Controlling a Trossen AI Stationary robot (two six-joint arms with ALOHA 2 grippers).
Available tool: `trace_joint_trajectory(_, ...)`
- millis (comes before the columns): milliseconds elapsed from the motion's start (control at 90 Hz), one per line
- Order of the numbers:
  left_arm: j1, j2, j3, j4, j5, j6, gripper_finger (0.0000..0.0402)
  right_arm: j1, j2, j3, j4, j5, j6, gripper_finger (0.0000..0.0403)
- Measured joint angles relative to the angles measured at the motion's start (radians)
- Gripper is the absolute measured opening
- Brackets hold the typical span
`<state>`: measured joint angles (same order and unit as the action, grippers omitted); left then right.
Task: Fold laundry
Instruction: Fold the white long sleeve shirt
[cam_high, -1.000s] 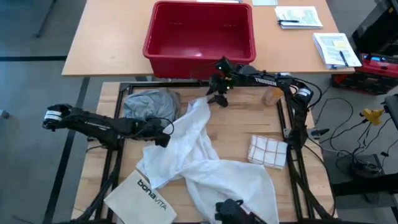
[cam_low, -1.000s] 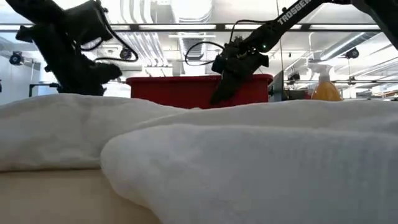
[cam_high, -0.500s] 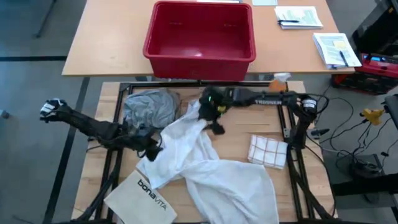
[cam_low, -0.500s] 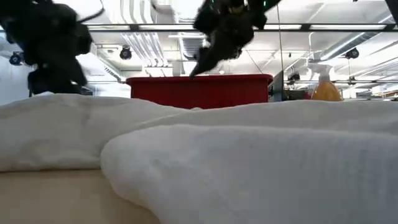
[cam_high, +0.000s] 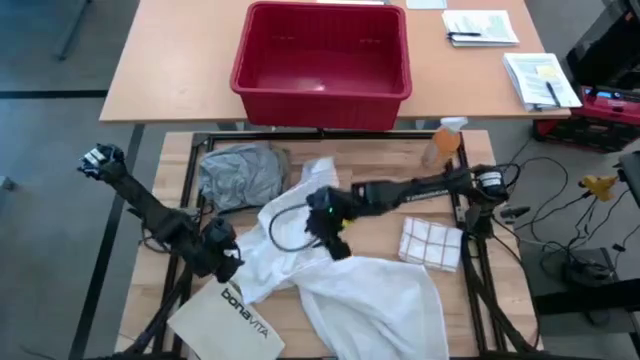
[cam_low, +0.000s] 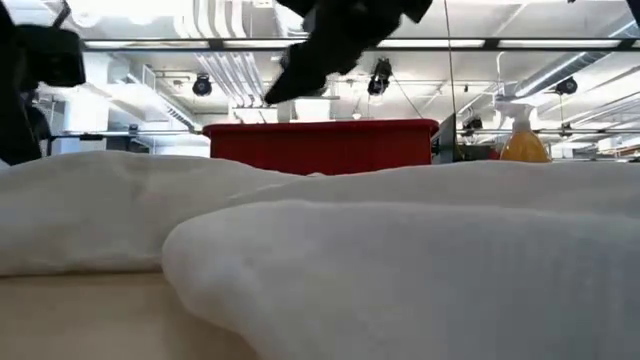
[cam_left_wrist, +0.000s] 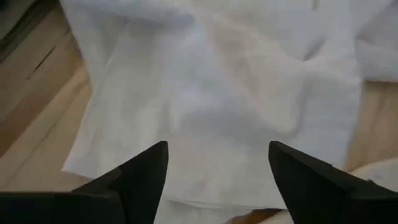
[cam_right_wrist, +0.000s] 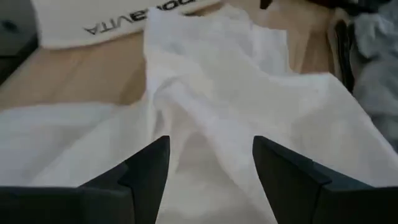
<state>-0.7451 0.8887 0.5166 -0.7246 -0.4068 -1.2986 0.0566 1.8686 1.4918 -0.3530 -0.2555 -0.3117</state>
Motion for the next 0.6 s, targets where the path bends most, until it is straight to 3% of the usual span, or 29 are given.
trace_joint_trajectory(233, -0.021, 0.078, -0.05, 0.049, 0.051, -0.096, 0.0223, 0.151, 0.122, 0.035, 0.292, 0.096, 0.069, 0.0209)
trace_joint_trajectory(600, -0.208, 0.032, -0.046, 0.114, 0.053, -0.097, 0.0163, 0.219, 0.44, 0.33, 0.28, 0.168, -0.001, 0.0182)
